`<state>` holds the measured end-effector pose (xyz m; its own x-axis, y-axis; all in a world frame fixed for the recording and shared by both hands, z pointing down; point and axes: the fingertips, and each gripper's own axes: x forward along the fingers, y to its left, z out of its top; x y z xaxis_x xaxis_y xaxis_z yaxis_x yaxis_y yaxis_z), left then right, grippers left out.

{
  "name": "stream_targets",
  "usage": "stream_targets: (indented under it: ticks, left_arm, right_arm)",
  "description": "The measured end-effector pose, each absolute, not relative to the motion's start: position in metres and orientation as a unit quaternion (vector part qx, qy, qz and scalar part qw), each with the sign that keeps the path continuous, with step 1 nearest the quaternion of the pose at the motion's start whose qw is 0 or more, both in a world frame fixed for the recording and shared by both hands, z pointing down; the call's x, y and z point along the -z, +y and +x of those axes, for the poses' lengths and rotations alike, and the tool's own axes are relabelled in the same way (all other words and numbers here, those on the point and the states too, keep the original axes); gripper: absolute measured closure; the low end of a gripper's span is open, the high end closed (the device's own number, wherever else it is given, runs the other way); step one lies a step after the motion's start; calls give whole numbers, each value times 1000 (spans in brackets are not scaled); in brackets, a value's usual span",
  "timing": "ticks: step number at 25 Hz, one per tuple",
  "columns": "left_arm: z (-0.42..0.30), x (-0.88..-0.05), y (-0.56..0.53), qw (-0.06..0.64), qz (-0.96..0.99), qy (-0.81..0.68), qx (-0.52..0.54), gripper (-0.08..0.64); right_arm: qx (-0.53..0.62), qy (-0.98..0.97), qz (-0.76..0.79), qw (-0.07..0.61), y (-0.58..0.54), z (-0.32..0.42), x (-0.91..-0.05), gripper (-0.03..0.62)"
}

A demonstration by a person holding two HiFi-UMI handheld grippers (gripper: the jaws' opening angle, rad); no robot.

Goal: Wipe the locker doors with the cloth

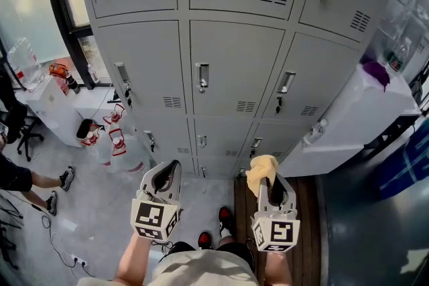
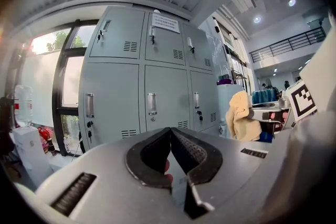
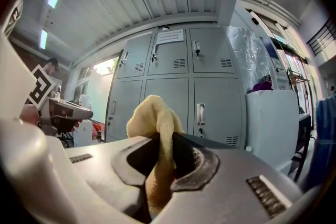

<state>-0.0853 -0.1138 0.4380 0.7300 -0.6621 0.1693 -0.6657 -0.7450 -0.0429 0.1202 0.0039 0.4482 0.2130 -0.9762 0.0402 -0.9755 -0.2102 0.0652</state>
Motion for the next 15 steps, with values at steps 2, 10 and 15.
stream_targets:
  ticks: [2, 10, 15]
  left_arm:
    - [-86, -438, -114, 10, 930, -357, -86, 537]
    - [-85, -440, -114, 10, 931, -354, -89, 537]
    - [-86, -440, -114, 11, 931, -353, -90, 537]
  right_arm:
    - [4, -627, 778, 41, 4, 120, -448, 520]
    - [3, -624, 780, 43, 3, 122, -449, 520]
    - [8, -626, 778, 43, 2, 121, -451, 520]
